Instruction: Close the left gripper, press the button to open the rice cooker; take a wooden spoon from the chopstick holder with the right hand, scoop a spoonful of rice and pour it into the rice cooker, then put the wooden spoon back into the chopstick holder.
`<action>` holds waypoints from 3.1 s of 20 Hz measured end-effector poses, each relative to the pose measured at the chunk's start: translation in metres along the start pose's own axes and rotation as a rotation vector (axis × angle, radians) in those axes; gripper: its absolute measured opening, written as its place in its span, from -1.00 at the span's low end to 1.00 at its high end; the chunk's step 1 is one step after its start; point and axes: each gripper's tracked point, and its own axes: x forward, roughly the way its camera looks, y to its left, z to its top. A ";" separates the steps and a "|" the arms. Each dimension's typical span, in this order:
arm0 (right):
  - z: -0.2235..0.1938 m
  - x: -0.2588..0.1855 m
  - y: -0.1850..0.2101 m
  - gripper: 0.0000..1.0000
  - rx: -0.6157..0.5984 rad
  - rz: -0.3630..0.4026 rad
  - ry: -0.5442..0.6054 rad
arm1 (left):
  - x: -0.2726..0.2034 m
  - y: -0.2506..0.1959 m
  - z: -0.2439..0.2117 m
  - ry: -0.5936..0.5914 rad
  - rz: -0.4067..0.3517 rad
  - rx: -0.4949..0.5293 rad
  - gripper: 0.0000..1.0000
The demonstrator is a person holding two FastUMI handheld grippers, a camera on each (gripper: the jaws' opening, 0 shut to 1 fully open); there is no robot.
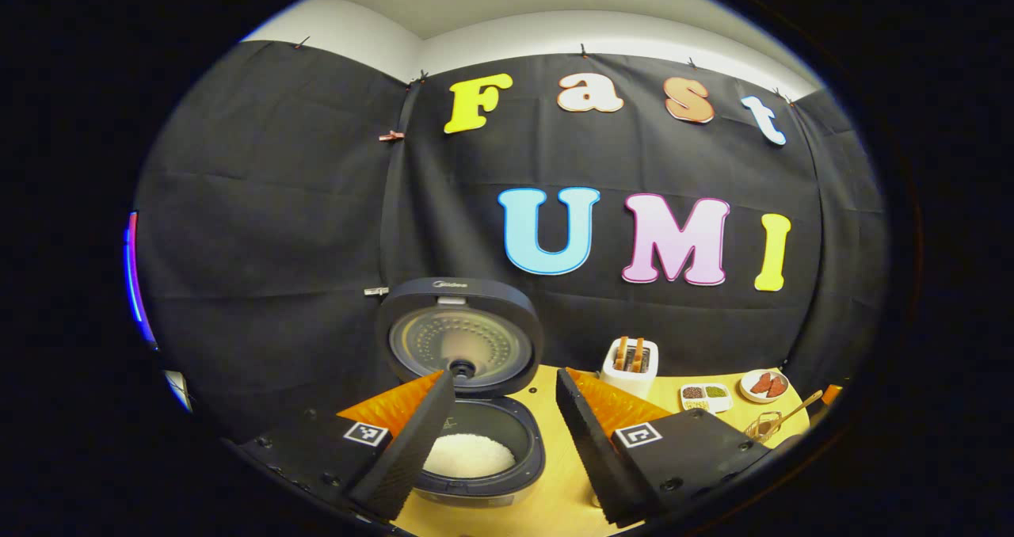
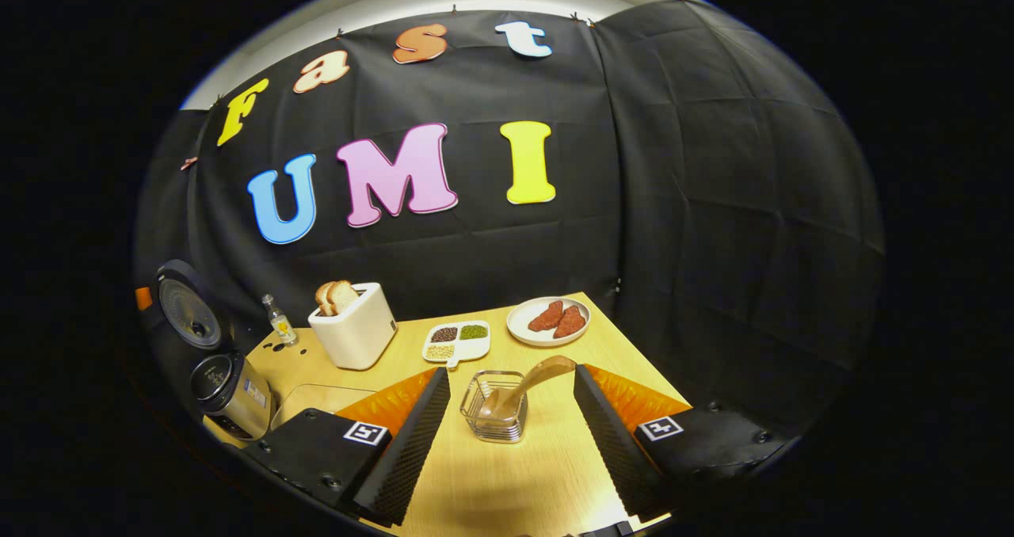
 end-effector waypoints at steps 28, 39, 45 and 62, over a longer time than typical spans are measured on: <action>-0.055 0.145 -0.008 -0.05 0.257 0.028 0.156 | -0.068 -0.082 -0.114 0.330 0.102 -0.013 0.91; -0.032 0.137 0.006 -0.62 0.289 0.057 0.141 | -0.064 -0.114 -0.121 0.342 -0.002 0.012 0.91; 0.030 0.124 0.016 -0.63 0.257 0.100 0.021 | -0.061 -0.108 -0.122 0.337 -0.030 0.018 0.90; 0.040 0.054 0.154 -0.63 0.242 0.269 0.038 | -0.051 -0.023 -0.134 0.350 -0.080 -0.087 0.91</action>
